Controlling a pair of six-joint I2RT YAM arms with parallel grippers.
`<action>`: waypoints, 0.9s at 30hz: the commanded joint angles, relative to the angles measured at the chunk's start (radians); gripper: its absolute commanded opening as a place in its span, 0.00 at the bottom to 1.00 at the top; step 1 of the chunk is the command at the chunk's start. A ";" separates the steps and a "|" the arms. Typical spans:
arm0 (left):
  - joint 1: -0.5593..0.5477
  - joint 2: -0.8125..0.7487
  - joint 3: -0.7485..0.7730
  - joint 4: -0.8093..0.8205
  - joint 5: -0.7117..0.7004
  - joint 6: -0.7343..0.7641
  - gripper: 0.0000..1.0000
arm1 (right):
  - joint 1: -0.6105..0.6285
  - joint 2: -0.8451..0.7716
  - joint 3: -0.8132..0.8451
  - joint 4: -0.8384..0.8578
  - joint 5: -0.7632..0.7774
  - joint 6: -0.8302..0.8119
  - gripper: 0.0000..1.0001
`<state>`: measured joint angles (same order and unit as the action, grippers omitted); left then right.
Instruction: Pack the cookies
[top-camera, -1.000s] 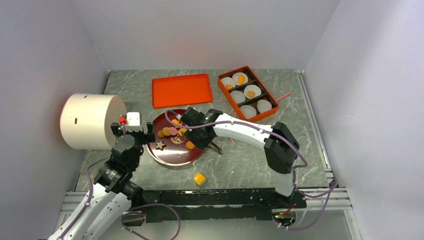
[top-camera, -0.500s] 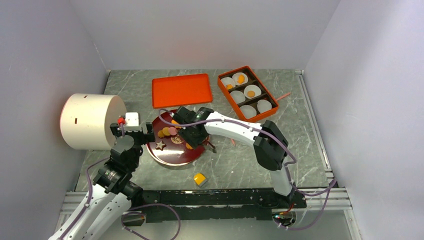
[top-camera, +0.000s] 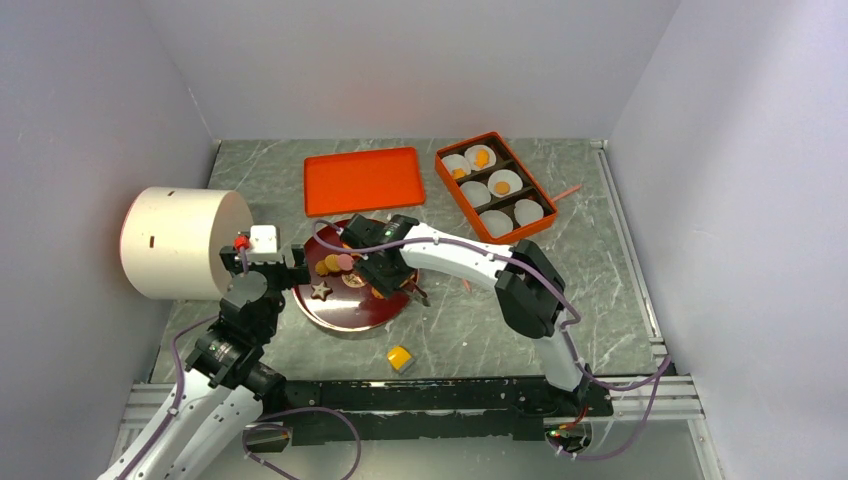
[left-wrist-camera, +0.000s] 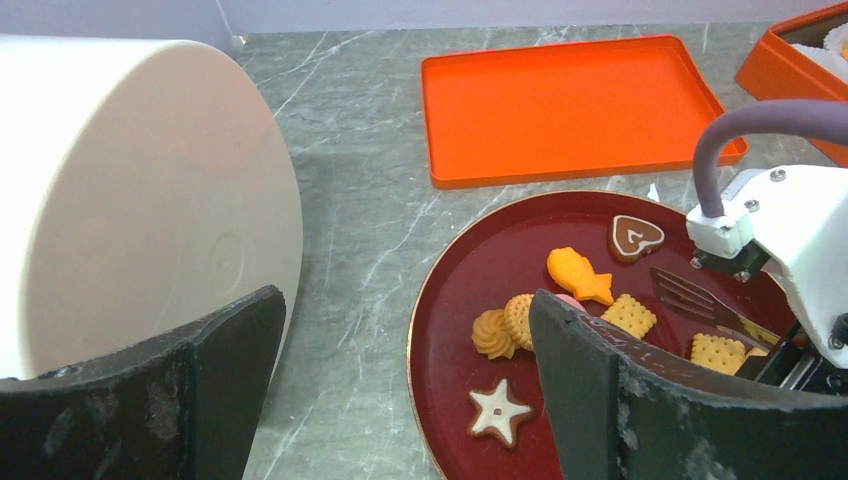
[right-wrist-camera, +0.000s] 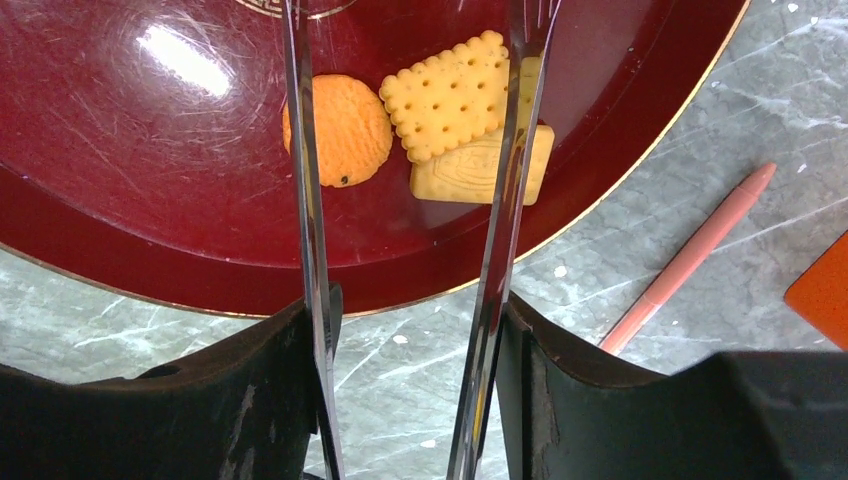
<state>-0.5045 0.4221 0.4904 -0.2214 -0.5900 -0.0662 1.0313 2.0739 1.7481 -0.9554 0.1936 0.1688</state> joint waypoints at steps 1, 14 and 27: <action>0.005 -0.010 0.013 0.039 0.016 -0.007 0.96 | 0.006 0.010 0.043 -0.026 0.034 0.009 0.58; 0.004 -0.020 0.013 0.033 0.012 -0.014 0.96 | 0.009 -0.042 0.050 -0.057 0.082 0.029 0.43; 0.006 -0.023 0.012 0.035 0.020 -0.016 0.96 | -0.026 -0.169 0.066 -0.092 0.157 0.038 0.41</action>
<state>-0.5041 0.4072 0.4904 -0.2214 -0.5808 -0.0681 1.0302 1.9957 1.7714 -1.0264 0.2901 0.1944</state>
